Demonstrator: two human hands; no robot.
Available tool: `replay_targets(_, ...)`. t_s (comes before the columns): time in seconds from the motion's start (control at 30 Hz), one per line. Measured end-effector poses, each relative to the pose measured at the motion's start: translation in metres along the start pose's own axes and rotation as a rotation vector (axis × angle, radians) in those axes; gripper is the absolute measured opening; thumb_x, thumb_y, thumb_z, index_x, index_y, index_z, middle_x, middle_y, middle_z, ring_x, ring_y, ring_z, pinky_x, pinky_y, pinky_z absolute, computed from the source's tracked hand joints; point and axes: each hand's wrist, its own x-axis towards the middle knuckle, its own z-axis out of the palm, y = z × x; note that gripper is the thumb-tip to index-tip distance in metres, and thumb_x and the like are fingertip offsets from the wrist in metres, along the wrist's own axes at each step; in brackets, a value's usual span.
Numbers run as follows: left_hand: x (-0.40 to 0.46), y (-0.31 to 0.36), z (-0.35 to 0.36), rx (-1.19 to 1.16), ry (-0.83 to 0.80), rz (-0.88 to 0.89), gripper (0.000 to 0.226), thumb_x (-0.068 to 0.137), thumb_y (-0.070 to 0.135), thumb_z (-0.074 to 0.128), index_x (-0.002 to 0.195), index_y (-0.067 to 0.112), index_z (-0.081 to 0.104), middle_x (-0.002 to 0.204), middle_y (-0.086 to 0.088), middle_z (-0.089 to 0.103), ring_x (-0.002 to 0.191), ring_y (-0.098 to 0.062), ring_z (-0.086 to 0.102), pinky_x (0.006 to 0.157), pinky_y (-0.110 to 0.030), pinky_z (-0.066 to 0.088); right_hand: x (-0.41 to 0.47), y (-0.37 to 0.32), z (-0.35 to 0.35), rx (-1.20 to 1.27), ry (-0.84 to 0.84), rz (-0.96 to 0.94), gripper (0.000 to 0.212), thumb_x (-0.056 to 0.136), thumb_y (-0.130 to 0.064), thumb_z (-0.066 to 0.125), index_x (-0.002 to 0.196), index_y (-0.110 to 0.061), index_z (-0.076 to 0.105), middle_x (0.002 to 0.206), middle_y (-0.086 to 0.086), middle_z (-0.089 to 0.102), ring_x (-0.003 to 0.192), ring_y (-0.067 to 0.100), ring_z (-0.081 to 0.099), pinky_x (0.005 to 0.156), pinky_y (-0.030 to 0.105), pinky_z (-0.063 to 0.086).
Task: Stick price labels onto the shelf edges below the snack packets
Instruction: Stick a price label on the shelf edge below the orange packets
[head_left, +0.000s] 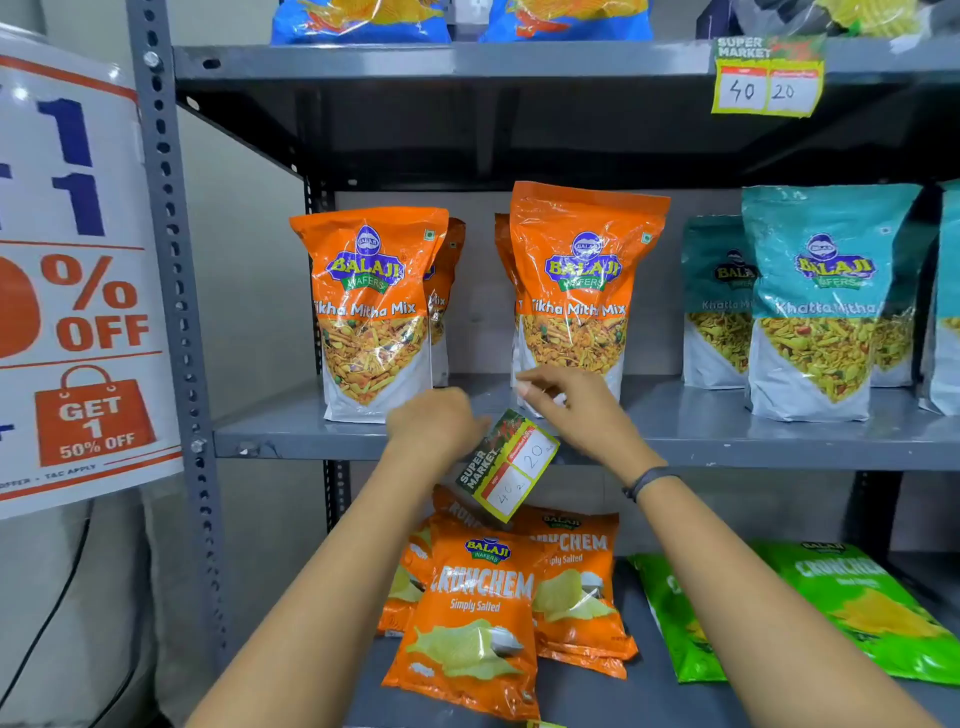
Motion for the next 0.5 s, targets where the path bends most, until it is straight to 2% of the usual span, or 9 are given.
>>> replay_targets(0.03,-0.002,-0.005,0.005,0.007,-0.151,-0.040,0.053,0.090,0.054,0.046,0.103,0.005,0.062,0.106,-0.012,0.069,0.100,-0.031,0.065,0.087,-0.039,0.054,-0.001,0.000,0.004,0.023,-0.078,0.031,0.029,0.090,-0.033,0.058,0.113,-0.016,0.064,0.106,0.008,0.071,0.085,0.013,0.059,0.082,0.037,0.052)
replay_targets(0.1,-0.006,-0.011,0.019,-0.029,-0.328,-0.076,0.053,0.088,0.055,0.050,0.108,0.007,0.059,0.113,-0.014,0.065,0.105,-0.031,0.062,0.090,-0.040,0.053,-0.005,-0.001,0.011,0.001,-0.180,0.042,0.032,0.088,-0.032,0.062,0.114,-0.016,0.064,0.110,0.008,0.070,0.091,0.016,0.060,0.086,0.036,0.051)
replay_targets(0.17,-0.010,-0.017,0.032,-0.142,-0.396,-0.069,0.042,0.088,0.050,0.054,0.099,0.009,0.059,0.107,-0.013,0.064,0.104,-0.030,0.062,0.084,-0.038,0.053,-0.007,-0.001,0.021,-0.004,-0.207,0.060,0.032,0.087,-0.030,0.063,0.115,-0.015,0.063,0.118,0.008,0.068,0.104,0.020,0.061,0.090,0.038,0.051)
replay_targets(0.23,-0.013,-0.022,0.042,-0.360,-0.341,-0.048,0.030,0.091,0.039,0.057,0.081,0.011,0.055,0.096,-0.015,0.067,0.095,-0.031,0.066,0.077,-0.039,0.055,-0.007,0.000,0.026,0.010,-0.165,0.083,0.029,0.088,-0.027,0.062,0.115,-0.017,0.064,0.118,0.008,0.068,0.106,0.023,0.062,0.090,0.043,0.052)
replay_targets(0.3,-0.016,-0.026,0.046,-0.565,-0.257,-0.048,0.028,0.093,0.030,0.055,0.073,0.010,0.053,0.092,-0.019,0.071,0.087,-0.032,0.070,0.075,-0.041,0.057,-0.005,0.002,0.031,0.008,-0.134,0.114,0.025,0.090,-0.025,0.059,0.114,-0.019,0.064,0.116,0.008,0.069,0.102,0.024,0.063,0.085,0.045,0.053)
replay_targets(0.4,-0.020,-0.030,0.039,-0.661,-0.160,-0.015,0.034,0.095,0.027,0.053,0.065,0.012,0.051,0.078,-0.019,0.068,0.072,-0.030,0.068,0.064,-0.039,0.055,0.001,0.005,0.038,-0.014,-0.140,0.154,0.022,0.091,-0.024,0.056,0.111,-0.020,0.065,0.113,0.005,0.070,0.100,0.023,0.063,0.079,0.040,0.053)
replay_targets(0.43,-0.020,-0.031,0.036,-0.694,-0.129,-0.004,0.035,0.095,0.026,0.052,0.063,0.013,0.050,0.076,-0.019,0.068,0.071,-0.030,0.068,0.064,-0.039,0.056,0.003,0.005,0.038,-0.009,-0.145,0.165,0.021,0.091,-0.024,0.056,0.109,-0.019,0.066,0.107,0.004,0.071,0.095,0.021,0.063,0.074,0.035,0.050)
replay_targets(0.5,-0.018,-0.034,0.030,-0.663,-0.048,0.024,0.033,0.095,0.026,0.051,0.066,0.012,0.053,0.081,-0.020,0.070,0.079,-0.035,0.067,0.073,-0.046,0.056,0.005,0.004,0.037,0.032,-0.137,0.187,0.014,0.090,-0.023,0.059,0.099,-0.017,0.068,0.083,0.001,0.068,0.073,0.015,0.057,0.064,0.029,0.040)
